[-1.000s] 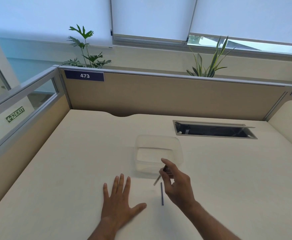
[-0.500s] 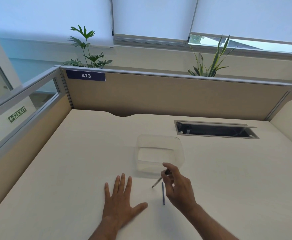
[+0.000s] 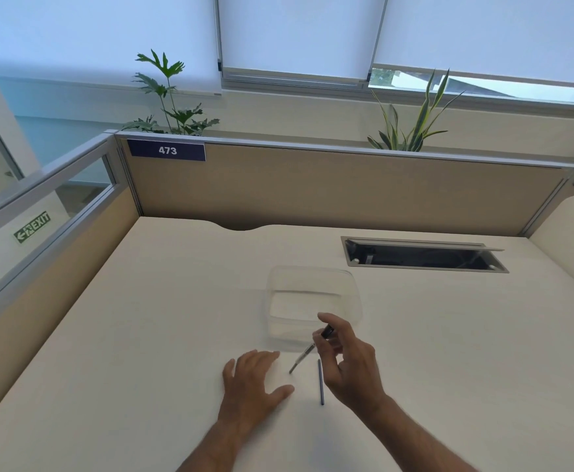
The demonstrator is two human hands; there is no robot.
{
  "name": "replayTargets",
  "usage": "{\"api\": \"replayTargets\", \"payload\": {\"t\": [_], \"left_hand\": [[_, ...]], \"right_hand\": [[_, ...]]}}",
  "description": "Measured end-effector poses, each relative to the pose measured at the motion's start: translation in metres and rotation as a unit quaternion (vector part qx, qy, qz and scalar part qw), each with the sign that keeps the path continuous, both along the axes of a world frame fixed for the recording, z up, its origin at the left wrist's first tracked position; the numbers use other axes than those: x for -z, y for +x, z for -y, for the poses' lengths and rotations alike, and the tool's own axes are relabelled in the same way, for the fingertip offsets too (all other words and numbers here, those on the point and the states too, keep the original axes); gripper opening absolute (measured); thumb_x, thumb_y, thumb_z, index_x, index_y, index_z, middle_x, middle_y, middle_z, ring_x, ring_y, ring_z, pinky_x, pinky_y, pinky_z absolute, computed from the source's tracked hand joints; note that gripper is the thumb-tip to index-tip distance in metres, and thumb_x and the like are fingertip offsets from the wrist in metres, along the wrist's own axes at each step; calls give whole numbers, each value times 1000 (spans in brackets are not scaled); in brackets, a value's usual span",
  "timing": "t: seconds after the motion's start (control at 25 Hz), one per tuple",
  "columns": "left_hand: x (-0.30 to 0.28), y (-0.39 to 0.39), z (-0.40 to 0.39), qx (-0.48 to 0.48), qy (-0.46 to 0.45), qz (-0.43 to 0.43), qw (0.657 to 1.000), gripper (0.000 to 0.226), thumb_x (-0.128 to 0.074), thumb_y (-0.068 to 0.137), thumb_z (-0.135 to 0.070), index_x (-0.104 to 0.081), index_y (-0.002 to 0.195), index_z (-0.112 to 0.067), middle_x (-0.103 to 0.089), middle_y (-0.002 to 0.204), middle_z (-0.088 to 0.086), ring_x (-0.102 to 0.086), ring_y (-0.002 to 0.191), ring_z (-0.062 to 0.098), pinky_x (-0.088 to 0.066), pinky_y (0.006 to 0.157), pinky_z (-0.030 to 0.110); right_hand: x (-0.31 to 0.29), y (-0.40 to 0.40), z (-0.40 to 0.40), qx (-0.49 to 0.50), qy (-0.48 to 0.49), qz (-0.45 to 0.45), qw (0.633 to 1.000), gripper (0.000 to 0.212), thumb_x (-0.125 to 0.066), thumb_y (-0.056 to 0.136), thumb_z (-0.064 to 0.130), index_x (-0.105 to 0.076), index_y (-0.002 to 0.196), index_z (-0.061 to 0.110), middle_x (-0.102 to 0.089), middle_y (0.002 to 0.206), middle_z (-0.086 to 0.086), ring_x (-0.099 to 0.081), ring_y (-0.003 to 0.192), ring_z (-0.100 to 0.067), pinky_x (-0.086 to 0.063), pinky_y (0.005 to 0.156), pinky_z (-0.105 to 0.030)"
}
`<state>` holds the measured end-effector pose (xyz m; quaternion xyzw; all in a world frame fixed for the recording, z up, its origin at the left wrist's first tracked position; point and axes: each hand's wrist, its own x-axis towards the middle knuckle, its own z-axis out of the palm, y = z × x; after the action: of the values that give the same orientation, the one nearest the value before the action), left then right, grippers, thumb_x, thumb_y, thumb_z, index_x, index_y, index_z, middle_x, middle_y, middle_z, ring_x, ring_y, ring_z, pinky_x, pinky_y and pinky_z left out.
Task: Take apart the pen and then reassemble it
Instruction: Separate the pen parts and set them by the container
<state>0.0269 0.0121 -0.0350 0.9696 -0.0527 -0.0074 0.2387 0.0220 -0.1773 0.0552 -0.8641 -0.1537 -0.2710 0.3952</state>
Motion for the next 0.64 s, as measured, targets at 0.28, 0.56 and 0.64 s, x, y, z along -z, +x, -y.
{"api": "replayTargets", "payload": {"t": [0.28,0.56,0.64], "left_hand": [[-20,4,32,-72,-196,56,976,11,-78,79,-34,-77,88,-28,-76,95,-14,-65,98,10,-47,92,41],[-23,0,26,-89,-231,40,968,5,-78,80,-30,-78,85,-29,-75,89,-17,-65,92,6,-50,88,38],[-28,0,27,-96,-298,3,950,6,-78,81,-28,-77,79,-34,-74,80,-23,-68,84,1,-52,80,33]], "right_hand": [[-13,-2,-2,-11,37,20,999,37,-65,88,15,-54,121,24,-69,84,13,-67,72,1,-58,62,-20],[-22,4,6,-1,168,21,986,24,-72,84,10,-59,101,22,-72,83,11,-72,77,-9,-58,69,-17],[-18,5,10,14,254,-32,967,23,-78,81,6,-64,87,23,-75,82,3,-73,76,-17,-60,69,-23]]}}
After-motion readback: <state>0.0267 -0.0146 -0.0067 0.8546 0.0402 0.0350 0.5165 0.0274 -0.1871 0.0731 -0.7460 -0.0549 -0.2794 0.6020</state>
